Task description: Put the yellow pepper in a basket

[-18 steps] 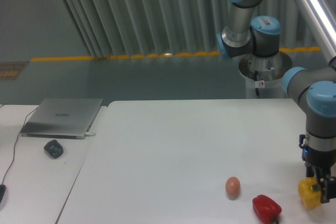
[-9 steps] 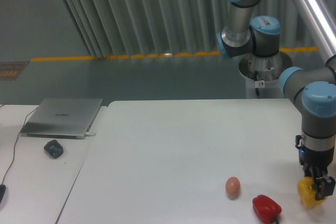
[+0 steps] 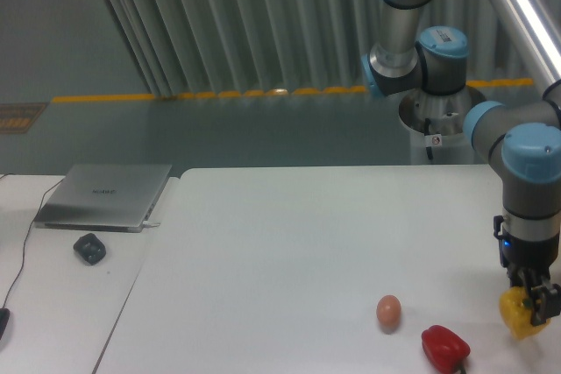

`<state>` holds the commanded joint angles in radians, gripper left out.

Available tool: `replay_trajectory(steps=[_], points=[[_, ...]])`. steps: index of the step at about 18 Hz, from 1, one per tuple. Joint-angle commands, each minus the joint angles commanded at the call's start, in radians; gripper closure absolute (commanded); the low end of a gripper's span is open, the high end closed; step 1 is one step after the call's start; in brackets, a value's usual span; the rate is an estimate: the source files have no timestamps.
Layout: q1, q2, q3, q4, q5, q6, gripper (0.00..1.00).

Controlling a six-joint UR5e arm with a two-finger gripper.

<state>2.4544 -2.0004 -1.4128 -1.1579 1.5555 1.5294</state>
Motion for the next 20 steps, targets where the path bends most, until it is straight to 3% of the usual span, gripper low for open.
replay_trajectory(steps=[8,10,16,20], points=[[0.055,0.058,0.024,-0.258,-0.092,0.084,0.76],[0.083,0.063,0.057,-0.363,-0.123,0.118,0.78],[0.133,0.077,0.055,-0.473,-0.126,0.351,0.78],[0.176,0.078,0.054,-0.496,-0.112,0.506,0.78]])
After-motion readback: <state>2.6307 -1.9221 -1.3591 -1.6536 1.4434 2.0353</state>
